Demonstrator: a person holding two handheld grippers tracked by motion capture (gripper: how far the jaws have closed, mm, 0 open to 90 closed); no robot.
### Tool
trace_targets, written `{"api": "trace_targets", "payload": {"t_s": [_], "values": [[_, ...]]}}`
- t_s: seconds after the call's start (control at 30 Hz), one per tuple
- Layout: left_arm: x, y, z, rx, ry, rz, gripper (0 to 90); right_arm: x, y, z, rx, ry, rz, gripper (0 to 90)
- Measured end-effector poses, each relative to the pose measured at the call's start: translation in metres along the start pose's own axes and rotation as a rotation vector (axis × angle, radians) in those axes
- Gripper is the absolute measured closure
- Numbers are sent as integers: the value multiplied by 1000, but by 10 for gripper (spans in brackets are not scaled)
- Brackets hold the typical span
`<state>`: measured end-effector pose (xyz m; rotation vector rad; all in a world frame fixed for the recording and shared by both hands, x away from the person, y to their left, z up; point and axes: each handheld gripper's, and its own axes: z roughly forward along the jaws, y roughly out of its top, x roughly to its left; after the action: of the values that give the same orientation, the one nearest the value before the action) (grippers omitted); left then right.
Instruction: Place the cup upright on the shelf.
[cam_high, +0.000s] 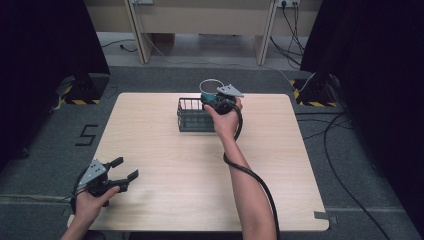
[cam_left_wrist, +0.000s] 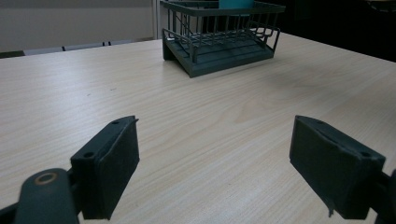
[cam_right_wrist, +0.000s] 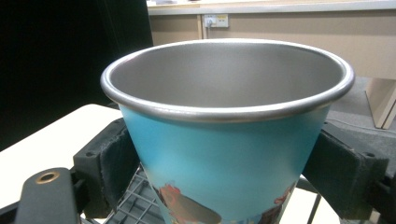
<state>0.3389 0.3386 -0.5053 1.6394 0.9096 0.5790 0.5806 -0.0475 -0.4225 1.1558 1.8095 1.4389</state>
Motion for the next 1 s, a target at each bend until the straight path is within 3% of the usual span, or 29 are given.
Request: {"api": "trace_targets", "payload": {"t_s": [0.7, 1.0], "values": [[0, 0, 0, -1, -1, 0, 152, 2, -14, 16, 114, -50, -7, 152], [0, 0, 0, 0, -2, 1, 152, 6, -17, 14, 144, -40, -7, 149]]}}
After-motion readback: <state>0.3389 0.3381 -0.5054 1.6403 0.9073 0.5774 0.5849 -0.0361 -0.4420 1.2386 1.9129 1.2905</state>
